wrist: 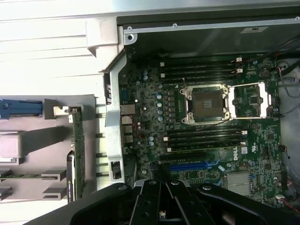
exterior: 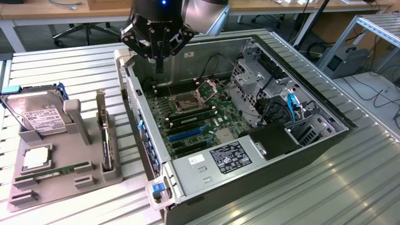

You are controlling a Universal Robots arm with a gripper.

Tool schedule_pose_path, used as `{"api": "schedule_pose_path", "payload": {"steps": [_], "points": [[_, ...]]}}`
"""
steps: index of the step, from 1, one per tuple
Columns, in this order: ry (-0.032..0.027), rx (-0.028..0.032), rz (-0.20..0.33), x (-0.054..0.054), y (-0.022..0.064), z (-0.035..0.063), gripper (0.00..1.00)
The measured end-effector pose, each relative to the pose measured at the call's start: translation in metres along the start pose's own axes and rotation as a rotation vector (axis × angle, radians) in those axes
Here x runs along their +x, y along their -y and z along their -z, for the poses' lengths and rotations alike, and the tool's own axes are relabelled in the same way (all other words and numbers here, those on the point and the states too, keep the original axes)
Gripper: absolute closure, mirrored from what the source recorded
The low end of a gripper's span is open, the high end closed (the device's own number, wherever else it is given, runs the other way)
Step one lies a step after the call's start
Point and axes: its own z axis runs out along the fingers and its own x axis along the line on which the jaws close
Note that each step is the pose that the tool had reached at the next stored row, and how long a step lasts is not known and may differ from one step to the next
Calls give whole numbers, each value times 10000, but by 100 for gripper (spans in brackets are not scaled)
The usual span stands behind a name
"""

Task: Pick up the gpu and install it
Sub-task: 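Reach for the gpu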

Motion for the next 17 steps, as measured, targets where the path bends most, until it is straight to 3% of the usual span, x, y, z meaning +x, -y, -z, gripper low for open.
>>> {"api": "schedule_pose_path", "payload": {"steps": [17], "points": [[0,0,0,59,4,1,89]]}}
